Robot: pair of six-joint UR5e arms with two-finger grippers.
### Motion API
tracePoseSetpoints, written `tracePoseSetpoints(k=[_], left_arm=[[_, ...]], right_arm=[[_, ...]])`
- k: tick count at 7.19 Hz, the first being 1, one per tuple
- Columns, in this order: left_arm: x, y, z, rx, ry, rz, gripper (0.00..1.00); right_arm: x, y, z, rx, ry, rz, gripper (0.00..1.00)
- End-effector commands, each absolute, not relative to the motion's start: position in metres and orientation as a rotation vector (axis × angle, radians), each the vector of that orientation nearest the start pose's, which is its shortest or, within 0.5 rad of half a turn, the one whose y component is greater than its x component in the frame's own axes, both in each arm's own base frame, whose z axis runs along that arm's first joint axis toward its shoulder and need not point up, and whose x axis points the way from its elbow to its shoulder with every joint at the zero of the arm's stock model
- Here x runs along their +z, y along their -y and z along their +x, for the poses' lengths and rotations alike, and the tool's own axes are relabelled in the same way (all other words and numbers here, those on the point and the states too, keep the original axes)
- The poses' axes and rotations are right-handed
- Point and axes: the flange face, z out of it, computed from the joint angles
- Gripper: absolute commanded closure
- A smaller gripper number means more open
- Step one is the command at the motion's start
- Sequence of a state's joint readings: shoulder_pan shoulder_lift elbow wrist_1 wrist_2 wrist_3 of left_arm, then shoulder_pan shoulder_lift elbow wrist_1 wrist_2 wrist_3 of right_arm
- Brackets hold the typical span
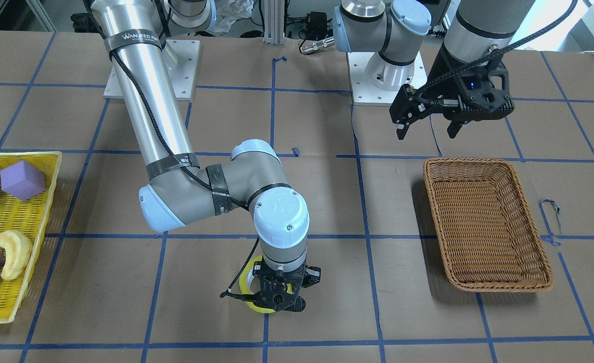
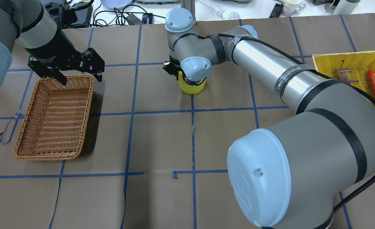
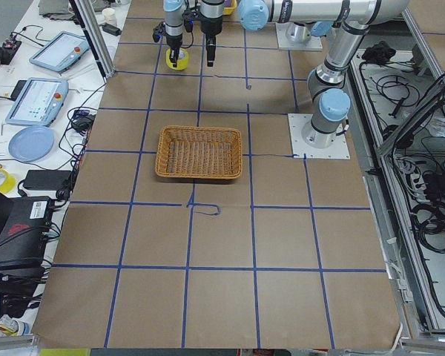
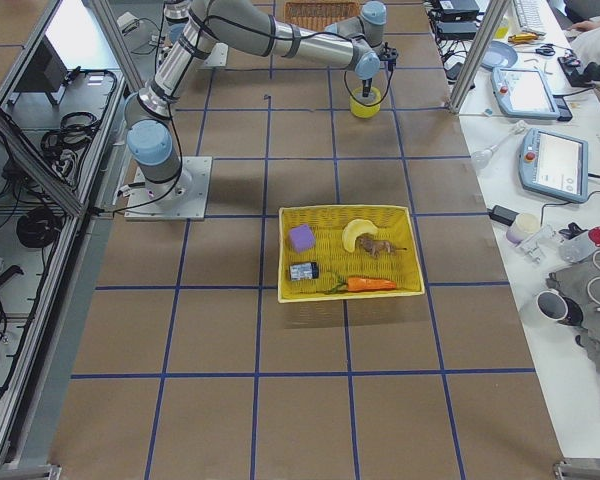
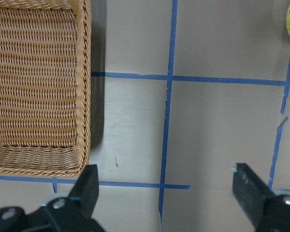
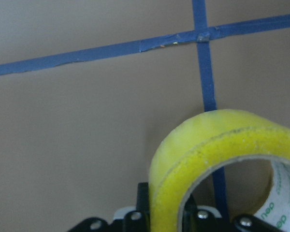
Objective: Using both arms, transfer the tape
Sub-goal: 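Carry the tape roll with the right gripper toward the table center, then set the tape roll down on the table and open the right gripper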
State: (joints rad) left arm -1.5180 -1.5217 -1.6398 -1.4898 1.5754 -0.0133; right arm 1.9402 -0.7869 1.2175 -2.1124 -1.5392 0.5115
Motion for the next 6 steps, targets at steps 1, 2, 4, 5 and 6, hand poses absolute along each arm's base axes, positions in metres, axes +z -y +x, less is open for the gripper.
tracePoseSetpoints(k=[1, 2, 4, 5, 6], left_arm=[[0.486, 0.483, -0.108, -0.096, -3.133, -0.104, 0.0], [0.486, 0.483, -0.108, -0.096, -3.131, -0.104, 0.0], [0.481, 0.486, -0.105, -0.077, -3.133, -0.096, 0.0], [0.462, 0.499, -0.102, -0.02, -3.133, -0.125, 0.0], [0.429, 0.524, -0.1, 0.052, -3.129, -0.213, 0.0]], right_arm=[[0.207, 0.665, 0.405, -0.138, -3.06, 0.176, 0.01], [0.212, 0.662, 0.403, -0.145, -3.064, 0.165, 0.0], [0.264, 0.654, 0.396, -0.219, -3.041, 0.165, 0.0], [0.288, 0.65, 0.38, -0.2, -3.057, 0.144, 0.0], [0.303, 0.647, 0.354, -0.168, -3.076, 0.098, 0.0]])
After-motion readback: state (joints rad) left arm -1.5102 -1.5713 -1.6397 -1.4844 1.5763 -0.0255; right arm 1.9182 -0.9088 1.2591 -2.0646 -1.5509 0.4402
